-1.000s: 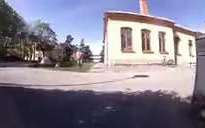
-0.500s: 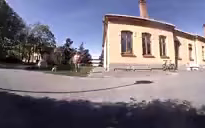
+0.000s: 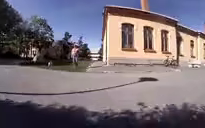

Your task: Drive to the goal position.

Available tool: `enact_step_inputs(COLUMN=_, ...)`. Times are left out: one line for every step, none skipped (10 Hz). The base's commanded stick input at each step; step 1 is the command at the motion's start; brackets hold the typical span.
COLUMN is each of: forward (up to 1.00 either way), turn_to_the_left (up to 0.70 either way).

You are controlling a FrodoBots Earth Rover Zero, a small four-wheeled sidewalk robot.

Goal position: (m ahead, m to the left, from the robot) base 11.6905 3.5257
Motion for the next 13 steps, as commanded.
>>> enact_step_inputs(forward=0.85, turn_to_the_left=0.00)
enact_step_inputs(forward=0.85, turn_to_the_left=0.00)
enact_step_inputs(forward=0.85, turn_to_the_left=0.00)
enact_step_inputs(forward=0.85, turn_to_the_left=0.00)
enact_step_inputs(forward=0.85, turn_to_the_left=0.00)
enact_step_inputs(forward=0.76, turn_to_the_left=0.00)
enact_step_inputs(forward=0.70, turn_to_the_left=0.04)
enact_step_inputs(forward=0.70, turn_to_the_left=0.15)
enact_step_inputs(forward=0.70, turn_to_the_left=0.26)
enact_step_inputs(forward=0.70, turn_to_the_left=0.19)
enact_step_inputs(forward=0.70, turn_to_the_left=0.06)
enact_step_inputs(forward=0.70, turn_to_the_left=0.00)
enact_step_inputs(forward=0.70, turn_to_the_left=0.00)
